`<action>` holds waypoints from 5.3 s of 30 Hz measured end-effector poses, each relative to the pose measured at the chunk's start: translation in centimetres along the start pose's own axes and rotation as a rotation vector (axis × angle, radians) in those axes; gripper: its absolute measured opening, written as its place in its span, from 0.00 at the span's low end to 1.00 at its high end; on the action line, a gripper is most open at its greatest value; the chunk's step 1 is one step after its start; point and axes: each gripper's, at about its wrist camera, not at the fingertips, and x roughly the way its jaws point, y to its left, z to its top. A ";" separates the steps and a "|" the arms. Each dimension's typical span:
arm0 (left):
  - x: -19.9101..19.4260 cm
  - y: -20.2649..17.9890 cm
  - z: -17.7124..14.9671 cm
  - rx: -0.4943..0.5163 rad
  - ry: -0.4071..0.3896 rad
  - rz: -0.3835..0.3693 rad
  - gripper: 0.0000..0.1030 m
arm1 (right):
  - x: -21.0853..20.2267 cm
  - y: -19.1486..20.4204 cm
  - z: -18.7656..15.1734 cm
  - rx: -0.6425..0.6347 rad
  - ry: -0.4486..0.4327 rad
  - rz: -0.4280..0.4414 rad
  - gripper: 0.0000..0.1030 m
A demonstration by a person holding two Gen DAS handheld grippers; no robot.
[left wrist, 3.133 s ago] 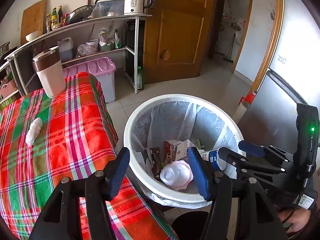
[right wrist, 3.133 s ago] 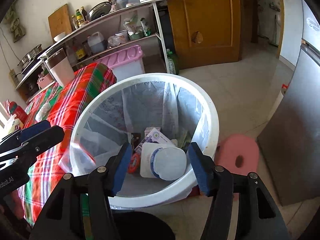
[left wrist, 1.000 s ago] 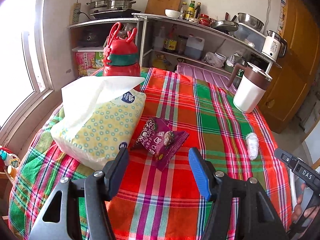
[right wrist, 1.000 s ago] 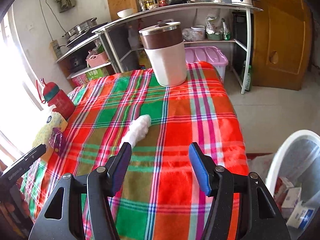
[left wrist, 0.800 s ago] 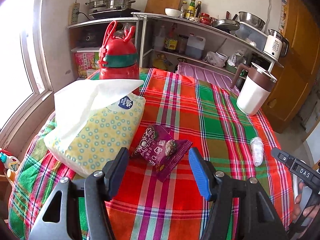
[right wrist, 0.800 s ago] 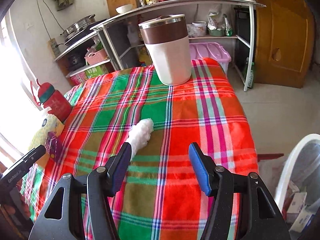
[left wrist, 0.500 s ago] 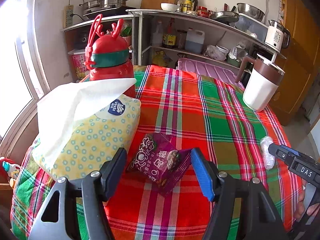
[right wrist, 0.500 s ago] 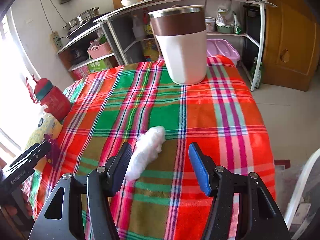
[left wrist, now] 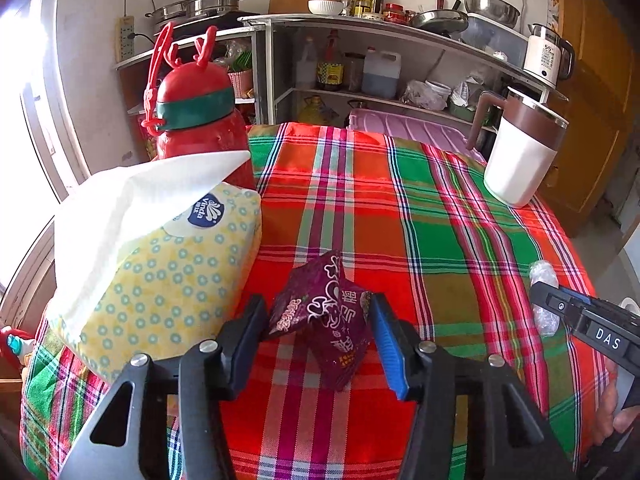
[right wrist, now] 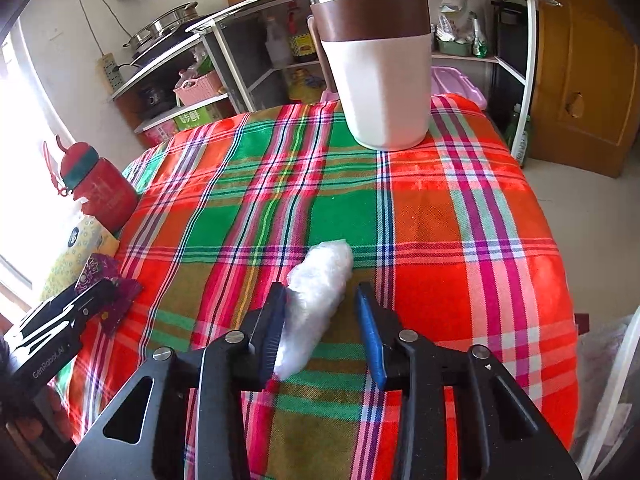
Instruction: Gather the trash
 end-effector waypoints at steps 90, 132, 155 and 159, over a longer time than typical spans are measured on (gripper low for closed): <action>-11.5 -35.8 -10.5 0.459 0.049 -0.519 0.51 | -20.3 -26.5 -14.5 0.317 -0.111 -0.278 0.50; -17.8 -30.0 -13.9 0.391 -0.119 -0.425 0.62 | -28.3 -17.9 -22.5 0.272 -0.368 -0.386 0.50; -18.2 -29.4 -14.0 0.383 -0.115 -0.417 0.62 | -28.1 -17.4 -22.7 0.266 -0.365 -0.375 0.50; -18.2 -29.5 -14.0 0.383 -0.115 -0.422 0.62 | -28.2 -17.4 -22.6 0.265 -0.365 -0.374 0.50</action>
